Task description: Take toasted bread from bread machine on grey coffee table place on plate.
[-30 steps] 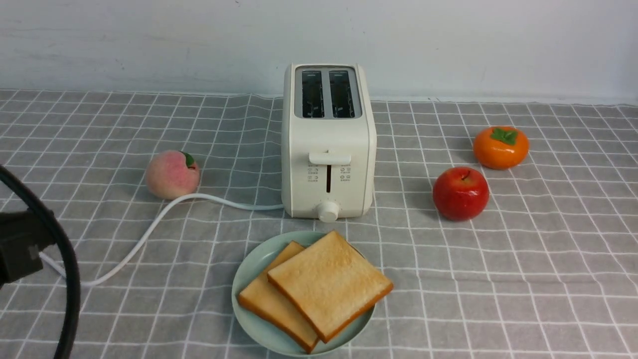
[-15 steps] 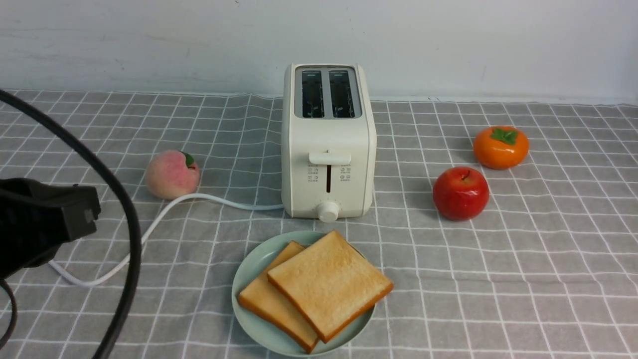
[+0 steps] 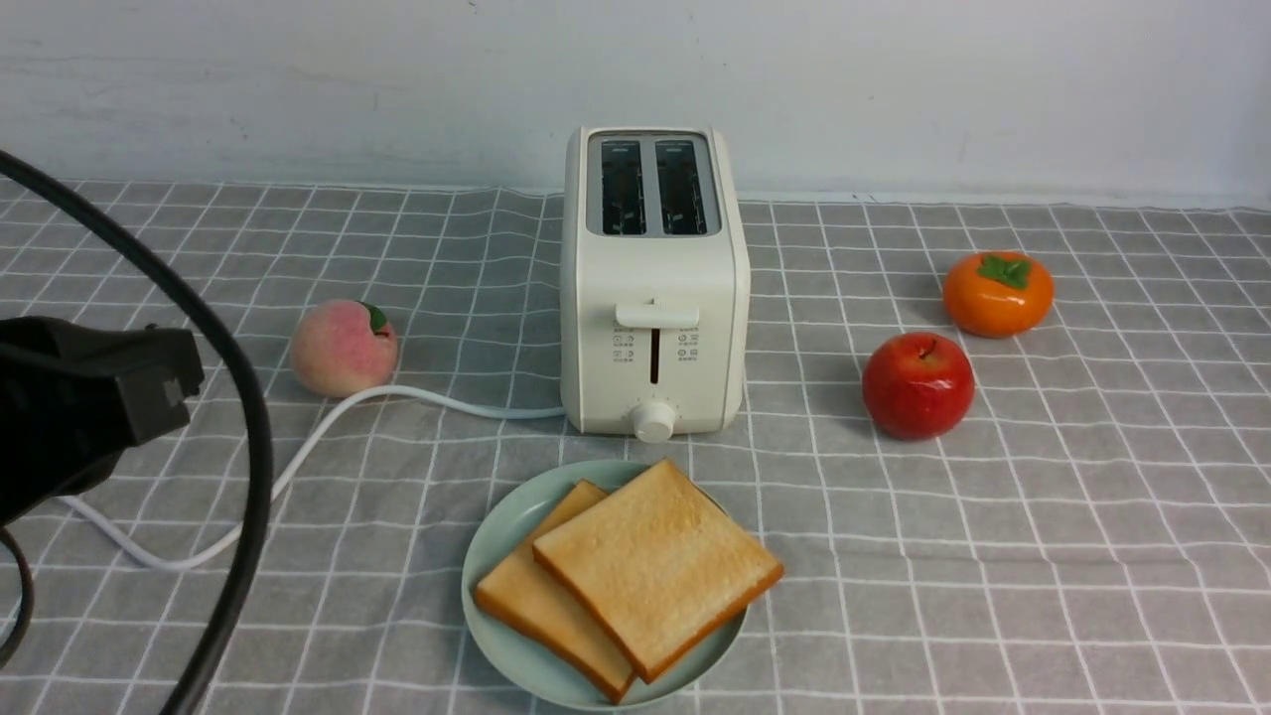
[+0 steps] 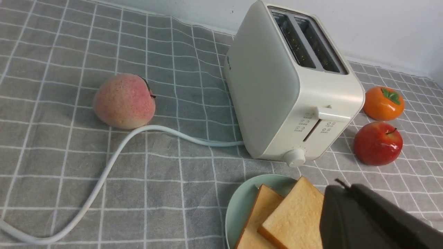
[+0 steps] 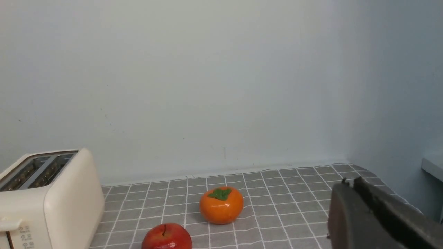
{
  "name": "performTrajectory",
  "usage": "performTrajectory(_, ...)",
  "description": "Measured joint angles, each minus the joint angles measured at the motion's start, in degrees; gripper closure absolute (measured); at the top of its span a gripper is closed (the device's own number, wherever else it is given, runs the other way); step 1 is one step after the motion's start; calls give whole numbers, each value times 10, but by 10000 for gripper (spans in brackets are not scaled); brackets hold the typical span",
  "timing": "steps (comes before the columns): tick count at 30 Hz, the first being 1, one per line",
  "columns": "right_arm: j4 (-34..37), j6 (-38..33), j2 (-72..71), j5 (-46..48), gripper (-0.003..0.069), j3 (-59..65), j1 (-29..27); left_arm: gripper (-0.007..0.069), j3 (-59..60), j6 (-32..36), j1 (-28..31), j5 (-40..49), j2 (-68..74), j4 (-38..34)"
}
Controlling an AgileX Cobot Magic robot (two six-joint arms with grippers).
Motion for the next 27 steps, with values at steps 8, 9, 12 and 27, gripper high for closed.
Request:
performTrajectory(8, 0, 0, 0, -1, 644, 0, 0, 638, 0, 0, 0, 0, 0, 0)
performTrajectory(9, 0, 0, 0, -1, 644, 0, 0, 638, 0, 1, 0, 0, 0, 3)
performTrajectory(12, 0, 0, 0, -1, 644, 0, 0, 638, 4, 6, 0, 0, -1, 21)
performTrajectory(27, 0, 0, 0, -2, 628, 0, 0, 629, 266, 11, 129, -32, -300, 56)
